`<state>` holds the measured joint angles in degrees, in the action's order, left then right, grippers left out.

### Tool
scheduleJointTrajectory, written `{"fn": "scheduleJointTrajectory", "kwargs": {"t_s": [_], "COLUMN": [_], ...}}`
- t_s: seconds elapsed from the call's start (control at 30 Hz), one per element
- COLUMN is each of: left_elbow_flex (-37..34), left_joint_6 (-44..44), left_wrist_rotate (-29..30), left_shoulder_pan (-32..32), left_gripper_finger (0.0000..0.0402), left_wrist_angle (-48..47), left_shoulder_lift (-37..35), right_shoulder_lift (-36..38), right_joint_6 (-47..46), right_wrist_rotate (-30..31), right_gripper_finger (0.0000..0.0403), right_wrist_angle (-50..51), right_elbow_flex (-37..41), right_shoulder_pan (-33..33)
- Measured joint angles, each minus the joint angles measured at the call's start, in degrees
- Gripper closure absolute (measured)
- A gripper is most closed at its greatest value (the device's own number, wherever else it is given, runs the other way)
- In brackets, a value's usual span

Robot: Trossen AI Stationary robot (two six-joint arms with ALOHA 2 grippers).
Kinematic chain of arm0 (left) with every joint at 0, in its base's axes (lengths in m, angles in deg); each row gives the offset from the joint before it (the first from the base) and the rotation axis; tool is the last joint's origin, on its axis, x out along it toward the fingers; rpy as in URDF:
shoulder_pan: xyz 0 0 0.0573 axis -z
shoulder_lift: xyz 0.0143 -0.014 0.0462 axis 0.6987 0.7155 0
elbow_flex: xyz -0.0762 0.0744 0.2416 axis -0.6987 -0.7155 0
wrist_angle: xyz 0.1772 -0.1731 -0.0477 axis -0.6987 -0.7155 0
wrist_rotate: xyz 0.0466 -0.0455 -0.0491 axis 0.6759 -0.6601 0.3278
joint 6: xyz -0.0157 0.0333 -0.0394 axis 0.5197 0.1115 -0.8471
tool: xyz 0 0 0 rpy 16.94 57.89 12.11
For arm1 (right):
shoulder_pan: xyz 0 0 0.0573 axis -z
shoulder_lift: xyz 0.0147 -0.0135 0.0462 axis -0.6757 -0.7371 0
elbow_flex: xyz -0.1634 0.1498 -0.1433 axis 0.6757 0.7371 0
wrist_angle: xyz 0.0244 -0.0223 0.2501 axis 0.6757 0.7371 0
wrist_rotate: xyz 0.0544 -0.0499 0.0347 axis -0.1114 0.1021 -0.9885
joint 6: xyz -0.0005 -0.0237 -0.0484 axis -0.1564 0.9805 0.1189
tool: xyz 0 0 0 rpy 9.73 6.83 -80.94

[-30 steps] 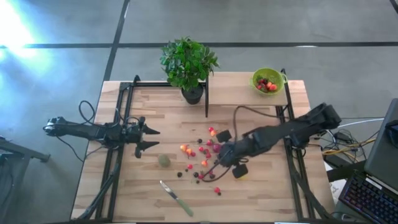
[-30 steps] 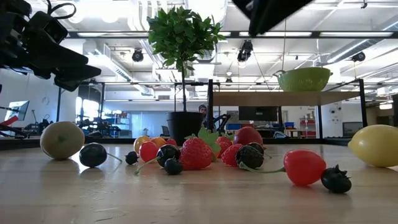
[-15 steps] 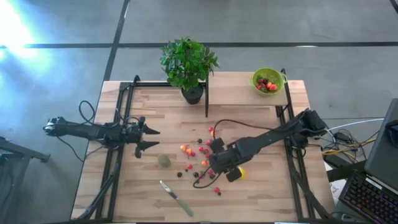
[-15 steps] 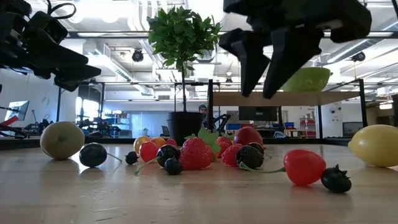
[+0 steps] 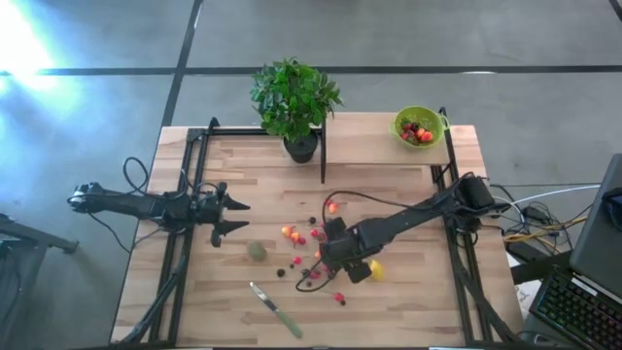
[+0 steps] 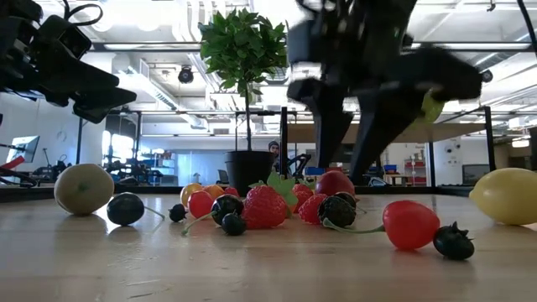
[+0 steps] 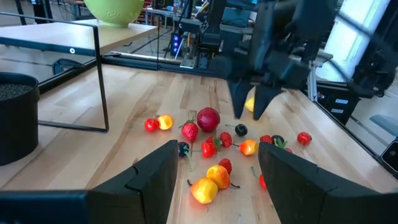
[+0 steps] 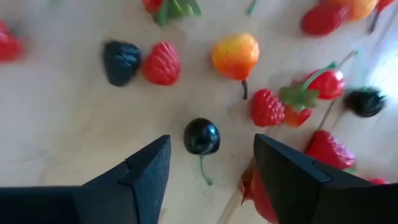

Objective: Pick & Place Fruit
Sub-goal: Put the black cherry into the green strainer bowl on the shelf

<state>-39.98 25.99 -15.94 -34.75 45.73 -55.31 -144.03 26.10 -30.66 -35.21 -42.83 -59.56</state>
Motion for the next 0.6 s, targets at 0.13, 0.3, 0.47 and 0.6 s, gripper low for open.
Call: {"fn": "scheduleJointTrajectory", "kwargs": {"t_s": [0.13,0.3,0.47,0.6], "left_elbow_flex": [0.0,0.0,0.0,0.0], "left_joint_6": [0.0,0.0,0.0,0.0], "left_wrist_rotate": [0.0,0.0,0.0,0.0], "left_shoulder_pan": [0.0,0.0,0.0,0.0], "left_gripper_finger": [0.0172,0.0172,0.0172,0.0172], "left_wrist_angle": [0.0,0.0,0.0,0.0], "left_shoulder_lift": [0.0,0.0,0.0,0.0], "right_shoulder_lift": [-2.8,-5.1,-5.1,-5.0], "right_joint_6": [0.1,0.0,-0.8,-2.5], "right_wrist_rotate": [0.0,-0.1,-0.8,-4.2], "right_gripper_finger": [0.0169,0.0163,0.0175,0.0191], "right_wrist_angle": [0.0,0.4,0.5,-0.1], "right_elbow_flex": [0.0,0.0,0.0,0.0], "right_shoulder_pan": [1.0,1.6,1.6,1.7]}}
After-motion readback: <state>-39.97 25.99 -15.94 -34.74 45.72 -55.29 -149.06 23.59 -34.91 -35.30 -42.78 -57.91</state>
